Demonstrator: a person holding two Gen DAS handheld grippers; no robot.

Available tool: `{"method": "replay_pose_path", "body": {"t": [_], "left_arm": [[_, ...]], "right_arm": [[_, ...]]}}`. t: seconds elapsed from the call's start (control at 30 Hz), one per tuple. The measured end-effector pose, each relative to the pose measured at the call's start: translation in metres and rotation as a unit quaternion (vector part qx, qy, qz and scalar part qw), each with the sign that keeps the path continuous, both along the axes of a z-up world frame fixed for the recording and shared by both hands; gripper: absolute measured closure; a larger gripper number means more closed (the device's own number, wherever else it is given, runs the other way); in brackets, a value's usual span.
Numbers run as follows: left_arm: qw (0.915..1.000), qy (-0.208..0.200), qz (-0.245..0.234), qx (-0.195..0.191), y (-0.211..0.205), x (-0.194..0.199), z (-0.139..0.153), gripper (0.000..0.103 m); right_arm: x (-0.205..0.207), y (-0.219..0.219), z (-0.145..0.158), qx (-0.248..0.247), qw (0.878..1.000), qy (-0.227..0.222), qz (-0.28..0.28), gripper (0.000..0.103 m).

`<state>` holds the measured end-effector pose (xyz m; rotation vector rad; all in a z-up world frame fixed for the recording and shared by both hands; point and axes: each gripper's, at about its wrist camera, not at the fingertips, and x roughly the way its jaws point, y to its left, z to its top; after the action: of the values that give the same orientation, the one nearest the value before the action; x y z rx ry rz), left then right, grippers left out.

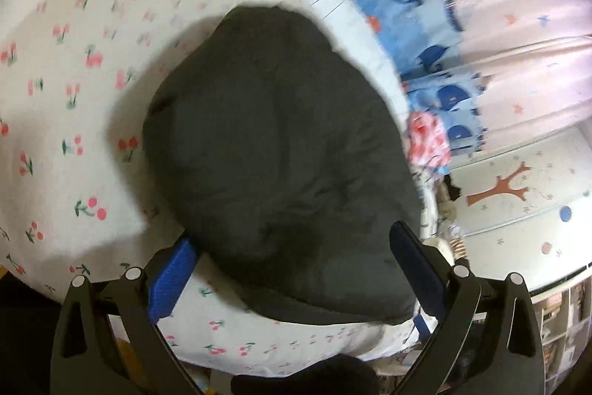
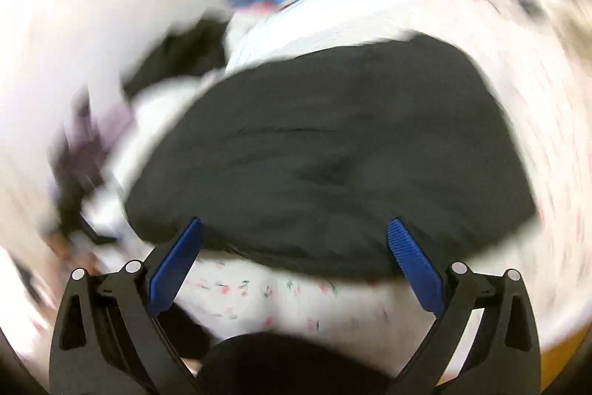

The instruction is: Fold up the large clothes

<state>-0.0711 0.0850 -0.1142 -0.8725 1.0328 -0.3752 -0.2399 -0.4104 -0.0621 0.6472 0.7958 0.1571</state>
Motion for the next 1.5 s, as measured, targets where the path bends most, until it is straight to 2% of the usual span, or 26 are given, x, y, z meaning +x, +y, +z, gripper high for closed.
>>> {"method": "replay_pose_path", "body": {"t": [0.03, 0.1, 0.23, 0.3, 0.37, 0.4, 0.43, 0.47, 0.5, 0.53, 0.57, 0.63, 0.67, 0.73, 0.87, 0.9, 0.97, 1.0, 1.07, 1.1, 1.17, 1.2, 1.27, 1.33, 1.43, 1.5], "left_arm": [[0.9999, 0.015, 0.002, -0.003, 0.001, 0.002, -0.009, 0.007], [0.9996, 0.025, 0.008, -0.010, 0.004, 0.004, -0.019, 0.007], [0.9995, 0.002, 0.021, -0.024, 0.000, 0.006, -0.011, 0.007], [0.9994, -0.009, 0.026, -0.020, -0.004, 0.009, -0.004, 0.007], [0.9998, 0.002, 0.018, 0.004, -0.011, 0.018, -0.002, 0.007], [0.9998, 0.010, 0.018, 0.005, -0.012, 0.022, -0.004, 0.007], [0.9996, 0.025, 0.015, 0.002, -0.013, 0.027, -0.008, 0.008], [0.9993, 0.036, 0.014, -0.002, -0.012, 0.028, -0.013, 0.017], [0.9987, 0.048, 0.017, -0.006, -0.012, 0.032, -0.016, 0.023], [0.9985, 0.051, 0.018, -0.006, -0.012, 0.034, -0.016, 0.044], [0.9988, 0.048, 0.010, -0.003, -0.012, 0.036, -0.014, 0.059], [0.9995, 0.027, -0.004, 0.018, -0.014, 0.035, 0.003, 0.074], [0.9995, 0.020, -0.008, 0.023, -0.014, 0.034, 0.010, 0.080], [0.9995, -0.004, -0.014, 0.028, -0.008, 0.028, 0.033, 0.084], [0.9981, -0.047, -0.022, 0.035, 0.009, -0.001, 0.068, 0.085], [0.9970, -0.054, -0.028, 0.048, 0.013, -0.013, 0.072, 0.085], [0.9954, -0.035, -0.049, 0.074, 0.018, -0.025, 0.062, 0.083], [0.9941, -0.008, -0.069, 0.084, 0.022, -0.032, 0.045, 0.081], [0.9956, 0.018, -0.064, 0.066, 0.042, -0.049, 0.026, 0.070], [0.9964, 0.018, -0.048, 0.067, 0.053, -0.058, 0.025, 0.070], [0.9963, 0.005, 0.006, 0.085, 0.082, -0.081, 0.032, 0.063], [0.9917, -0.003, 0.050, 0.118, 0.097, -0.090, 0.042, 0.063], [0.9799, -0.040, 0.096, 0.170, 0.108, -0.090, 0.068, 0.061], [0.9751, -0.083, 0.096, 0.182, 0.098, -0.075, 0.096, 0.059], [0.9630, -0.169, 0.032, 0.208, 0.032, -0.029, 0.142, 0.036], [0.9513, -0.200, -0.013, 0.234, -0.019, 0.005, 0.148, 0.034]], "right_arm": [[-0.011, -0.028, -0.013, 0.050, 0.998, 0.016, -0.036, 0.007], [-0.022, -0.065, -0.036, 0.111, 0.990, 0.040, -0.081, 0.007], [-0.009, -0.088, -0.060, 0.181, 0.979, 0.039, -0.082, 0.007], [0.002, -0.087, -0.068, 0.205, 0.975, 0.030, -0.084, 0.007], [0.009, -0.090, -0.073, 0.217, 0.972, 0.016, -0.086, 0.009], [0.018, -0.089, -0.075, 0.216, 0.972, 0.012, -0.092, 0.013], [0.024, -0.091, -0.075, 0.215, 0.972, 0.011, -0.099, 0.024], [0.031, -0.093, -0.075, 0.217, 0.970, 0.010, -0.105, 0.034], [0.038, -0.095, -0.075, 0.222, 0.969, 0.008, -0.109, 0.058], [0.043, -0.099, -0.077, 0.229, 0.967, 0.008, -0.111, 0.078], [0.046, -0.101, -0.075, 0.234, 0.966, 0.001, -0.110, 0.081], [0.051, -0.096, -0.056, 0.213, 0.972, -0.017, -0.100, 0.088], [0.050, -0.091, -0.044, 0.207, 0.974, -0.028, -0.092, 0.089], [0.049, -0.082, -0.014, 0.186, 0.979, -0.051, -0.068, 0.089], [0.017, -0.068, 0.021, 0.164, 0.983, -0.073, -0.038, 0.090], [0.009, -0.064, 0.017, 0.154, 0.986, -0.055, -0.028, 0.089], [-0.005, -0.062, 0.001, 0.131, 0.991, 0.000, -0.021, 0.083], [-0.015, -0.068, -0.016, 0.127, 0.991, 0.036, -0.034, 0.081], [-0.040, -0.081, -0.028, 0.130, 0.988, 0.043, -0.075, 0.074], [-0.057, -0.092, -0.023, 0.109, 0.986, 0.039, -0.122, 0.069], [-0.070, -0.103, -0.004, 0.076, 0.982, 0.017, -0.175, 0.060], [-0.069, -0.102, 0.006, 0.055, 0.982, 0.007, -0.181, 0.056], [-0.041, -0.083, 0.039, -0.011, 0.988, -0.024, -0.154, 0.051], [0.012, -0.048, 0.061, -0.057, 0.993, -0.034, -0.096, 0.041], [0.106, 0.018, 0.068, -0.127, 0.991, -0.034, -0.005, 0.040], [0.160, 0.054, 0.058, -0.161, 0.986, -0.021, 0.026, 0.039]]}}
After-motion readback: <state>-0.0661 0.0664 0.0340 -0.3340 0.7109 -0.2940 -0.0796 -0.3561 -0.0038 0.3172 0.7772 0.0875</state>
